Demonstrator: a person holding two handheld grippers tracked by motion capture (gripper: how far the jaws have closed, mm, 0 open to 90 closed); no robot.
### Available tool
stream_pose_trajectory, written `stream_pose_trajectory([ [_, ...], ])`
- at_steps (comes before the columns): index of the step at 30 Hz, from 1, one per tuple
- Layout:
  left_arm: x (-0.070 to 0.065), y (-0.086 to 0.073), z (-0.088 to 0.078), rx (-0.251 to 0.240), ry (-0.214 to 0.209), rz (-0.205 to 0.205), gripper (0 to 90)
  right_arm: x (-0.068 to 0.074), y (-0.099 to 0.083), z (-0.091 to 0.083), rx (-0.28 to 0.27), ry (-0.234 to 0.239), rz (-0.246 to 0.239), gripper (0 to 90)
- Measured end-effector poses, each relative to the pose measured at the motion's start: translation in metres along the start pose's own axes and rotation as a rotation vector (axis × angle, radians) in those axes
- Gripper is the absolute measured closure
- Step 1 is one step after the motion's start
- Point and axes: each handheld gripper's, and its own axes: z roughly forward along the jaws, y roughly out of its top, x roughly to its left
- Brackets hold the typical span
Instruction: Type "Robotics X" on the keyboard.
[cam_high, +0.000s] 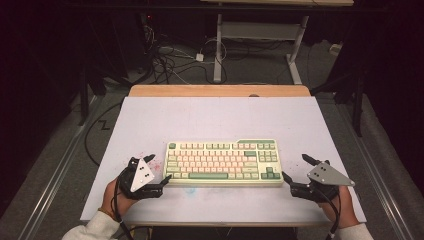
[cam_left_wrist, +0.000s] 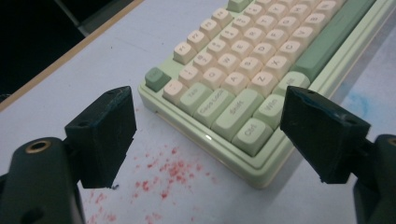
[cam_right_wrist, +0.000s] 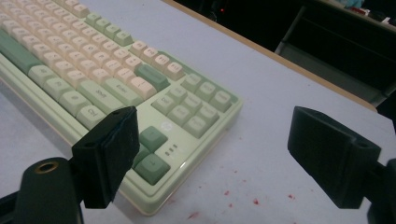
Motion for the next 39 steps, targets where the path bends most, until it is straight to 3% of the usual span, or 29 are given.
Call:
stream_pose_trajectory([
  [5,0.0,-0.01,-0.005,0.019,-0.009,-0.026,17.7,0.004,-0.01,0.001,0.011,0.017,0.01,17.4],
  [9,-0.001,-0.01,-0.005,0.015,-0.012,-0.022,17.7,0.006,-0.012,0.002,0.019,0.026,0.003,17.0],
  [18,-0.002,-0.013,-0.006,0.0,-0.017,-0.024,17.7,0.008,-0.008,0.002,0.012,0.008,-0.004,16.9],
  [27,-0.003,-0.012,-0.001,0.018,-0.02,-0.011,15.5,0.006,-0.009,0.002,0.013,0.0,-0.009,17.2],
  [39,-0.001,-0.012,-0.001,0.02,-0.018,-0.024,15.5,0.004,-0.009,0.003,0.011,-0.007,-0.005,17.4],
])
